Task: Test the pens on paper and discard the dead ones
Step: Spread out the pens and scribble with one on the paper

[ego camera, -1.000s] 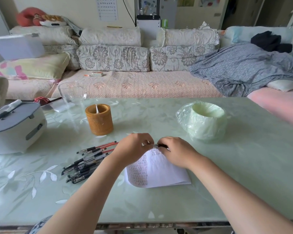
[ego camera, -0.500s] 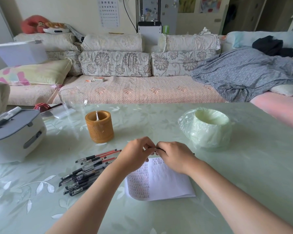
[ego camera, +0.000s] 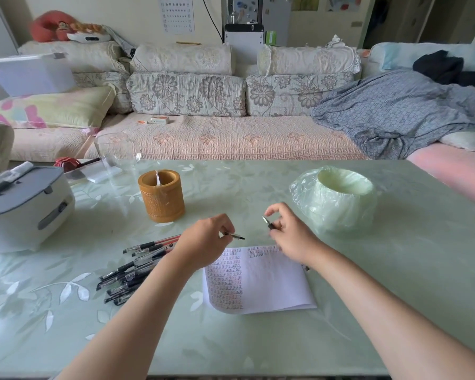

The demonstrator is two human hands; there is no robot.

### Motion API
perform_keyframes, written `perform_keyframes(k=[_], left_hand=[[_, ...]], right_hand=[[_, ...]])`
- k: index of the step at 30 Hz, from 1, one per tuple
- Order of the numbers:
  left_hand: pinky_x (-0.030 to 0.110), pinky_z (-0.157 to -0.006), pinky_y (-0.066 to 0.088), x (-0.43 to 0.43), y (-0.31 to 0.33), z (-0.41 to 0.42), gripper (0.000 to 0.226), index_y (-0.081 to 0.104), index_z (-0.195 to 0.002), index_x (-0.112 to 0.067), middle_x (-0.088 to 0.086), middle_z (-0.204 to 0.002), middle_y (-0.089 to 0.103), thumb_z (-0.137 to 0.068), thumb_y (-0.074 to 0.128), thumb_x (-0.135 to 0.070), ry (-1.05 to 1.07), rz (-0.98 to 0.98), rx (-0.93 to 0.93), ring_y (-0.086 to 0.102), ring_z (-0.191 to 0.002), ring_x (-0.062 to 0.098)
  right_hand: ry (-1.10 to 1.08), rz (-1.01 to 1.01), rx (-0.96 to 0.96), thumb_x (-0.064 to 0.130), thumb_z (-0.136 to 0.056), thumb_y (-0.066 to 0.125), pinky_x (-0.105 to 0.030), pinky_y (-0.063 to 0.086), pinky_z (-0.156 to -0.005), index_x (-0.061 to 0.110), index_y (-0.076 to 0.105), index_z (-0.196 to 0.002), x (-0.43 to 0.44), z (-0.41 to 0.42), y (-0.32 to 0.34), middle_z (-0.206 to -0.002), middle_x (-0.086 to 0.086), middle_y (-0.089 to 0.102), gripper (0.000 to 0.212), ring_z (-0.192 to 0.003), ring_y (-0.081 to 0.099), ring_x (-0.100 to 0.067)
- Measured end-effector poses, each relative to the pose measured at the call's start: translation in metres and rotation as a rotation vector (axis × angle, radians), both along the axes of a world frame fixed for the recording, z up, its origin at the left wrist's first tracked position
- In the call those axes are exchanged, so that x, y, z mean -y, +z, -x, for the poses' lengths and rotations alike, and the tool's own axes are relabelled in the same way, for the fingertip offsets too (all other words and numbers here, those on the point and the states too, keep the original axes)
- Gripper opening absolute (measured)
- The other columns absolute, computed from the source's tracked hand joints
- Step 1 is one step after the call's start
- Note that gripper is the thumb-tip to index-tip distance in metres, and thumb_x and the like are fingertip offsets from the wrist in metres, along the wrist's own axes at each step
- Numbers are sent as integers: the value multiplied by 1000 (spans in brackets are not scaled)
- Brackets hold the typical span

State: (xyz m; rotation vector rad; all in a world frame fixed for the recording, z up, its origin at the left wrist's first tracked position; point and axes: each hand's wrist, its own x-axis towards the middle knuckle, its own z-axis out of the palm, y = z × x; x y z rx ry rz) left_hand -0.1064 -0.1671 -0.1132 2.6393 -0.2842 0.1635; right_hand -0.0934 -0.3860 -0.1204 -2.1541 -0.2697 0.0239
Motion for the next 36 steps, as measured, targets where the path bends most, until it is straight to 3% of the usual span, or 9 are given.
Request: perform_keyframes(k=[4, 11, 13, 16, 18, 21, 26, 31, 36], left_hand=[[29, -71, 48, 3, -13, 2, 11, 61, -99, -31, -13, -103, 67, -89, 59, -26, -61, -84, -3, 58, -84, 12], [28, -80, 43, 5, -25, -3, 16, 63, -99, -26, -8, -102, 65, -84, 59, -20, -134, -199, 22, 59, -98, 17], [30, -82, 48, 3, -27, -5, 25, 64, -108, -26, -8, -104, 63, -84, 62, -19, -176, -146, -10, 59, -99, 15], [30, -86, 47, 3, -30, -5, 29, 66, -115, -30, -8, -107, 61, -87, 67, -29, -269, -121, -23, 54, -102, 11], [29, -84, 46, 2, -31, -8, 20, 70, -106, -28, -8, -102, 59, -87, 68, -34, -263, -123, -14, 53, -102, 12], [32, -86, 46, -2, -32, -12, 15, 70, -96, -27, -7, -97, 56, -85, 70, -37, -228, -130, -16, 52, -101, 15], [25, -87, 42, 0, -34, -12, 22, 68, -111, -28, -6, -105, 55, -90, 63, -22, -259, -100, -35, 48, -105, 11], [20, -76, 35, 3, -37, -16, 16, 68, -104, -26, -5, -99, 54, -88, 66, -27, -254, -56, -35, 48, -92, 10], [26, -75, 43, 8, -40, -21, 17, 67, -98, -24, -3, -92, 55, -84, 69, -34, -202, -16, -32, 52, -86, 14]], right_hand=[[19, -414, -167, -8, -94, 51, -32, 53, -48, 13, 63, -94, 1, 1, -2, -82, -8, 54, 24, -61, 57, -16], [74, -732, -368, -18, -87, 27, -30, 50, -61, -2, 57, -128, 0, -5, -12, -95, -16, 59, 53, -76, 61, -25], [84, -725, -364, -16, -91, 37, -27, 48, -60, 3, 58, -126, -1, -7, -16, -89, -10, 58, 45, -73, 61, -22], [58, -661, -395, 11, -101, 48, -24, 36, -50, 11, 65, -107, -2, -11, -23, -76, -3, 56, 19, -61, 57, -17], [44, -578, -413, 19, -102, 43, -23, 28, -43, 10, 67, -100, -1, -13, -28, -70, -5, 58, 26, -52, 55, -18], [25, -471, -399, 5, -96, 42, -21, 24, -37, 8, 64, -96, -1, -11, -30, -66, -11, 61, 23, -45, 57, -20], [24, -385, -339, -8, -88, 51, -21, 27, -36, 8, 60, -81, -2, -9, -33, -66, -15, 64, 20, -48, 61, -22], [37, -277, -261, -7, -84, 57, -17, 29, -37, 9, 55, -71, -7, -8, -35, -60, -12, 61, 21, -41, 54, -20], [129, -202, -166, -11, -78, 61, -22, 36, -42, 8, 52, -67, -16, -9, -42, -47, -4, 52, 23, -39, 48, -18]])
